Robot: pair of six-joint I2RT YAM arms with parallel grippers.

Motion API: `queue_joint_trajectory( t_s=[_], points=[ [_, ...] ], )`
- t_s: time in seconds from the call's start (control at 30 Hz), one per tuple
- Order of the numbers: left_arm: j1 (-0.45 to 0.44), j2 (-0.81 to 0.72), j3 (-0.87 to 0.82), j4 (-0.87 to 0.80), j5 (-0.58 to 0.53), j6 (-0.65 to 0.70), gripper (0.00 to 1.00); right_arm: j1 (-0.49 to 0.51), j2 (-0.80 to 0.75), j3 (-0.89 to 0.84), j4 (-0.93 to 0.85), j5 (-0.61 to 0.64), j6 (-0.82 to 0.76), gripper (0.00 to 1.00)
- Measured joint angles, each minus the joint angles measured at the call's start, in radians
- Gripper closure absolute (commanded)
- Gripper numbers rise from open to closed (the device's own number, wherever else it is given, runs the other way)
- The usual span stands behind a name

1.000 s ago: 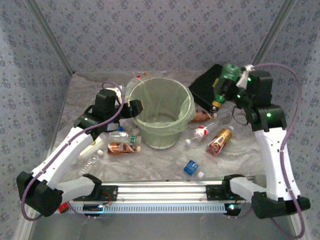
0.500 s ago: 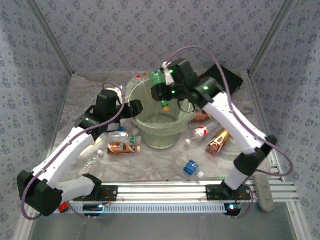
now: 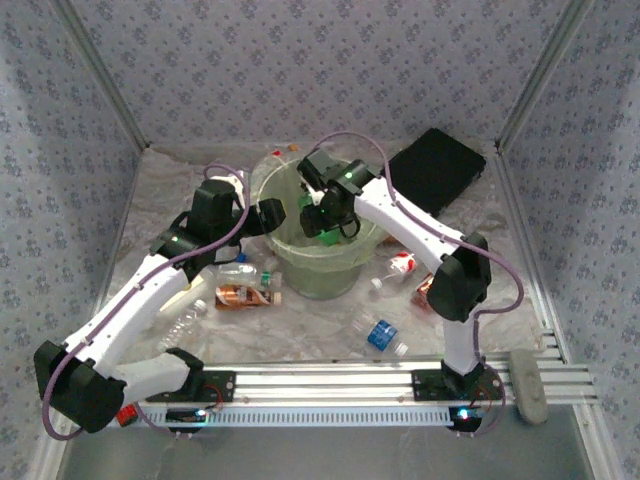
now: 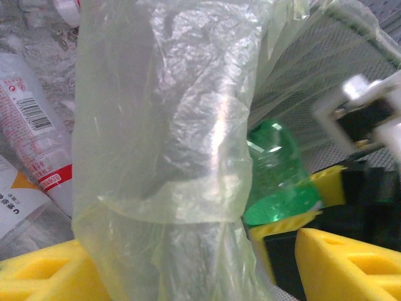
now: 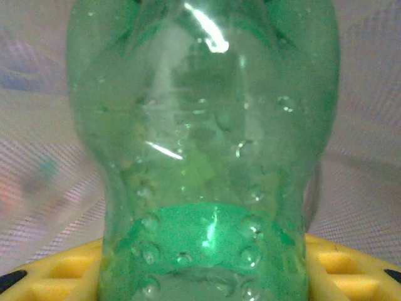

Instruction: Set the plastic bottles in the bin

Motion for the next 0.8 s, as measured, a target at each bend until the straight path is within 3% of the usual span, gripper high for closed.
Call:
queue_joint_trajectory(
  t_s=[0.17, 0.57, 0.8],
  points=[
    [-0.001, -0.005, -0.003, 0.0, -0.011, -0.007, 0.27, 0.0, 0.011, -0.095, 0.062, -0.012, 0.02, 0.51],
    [-0.001, -0.013, -0.006, -0.001, -0.04, -0.014, 0.28, 0.005, 0.019, -0.168, 0.132, -0.026, 0.056, 0.22],
    [-0.001, -0.013, -0.006, 0.0, -0.054, -0.018, 0.28, 0.017, -0.05, -0.126, 0.085, -0.018, 0.043, 0.17]
  ],
)
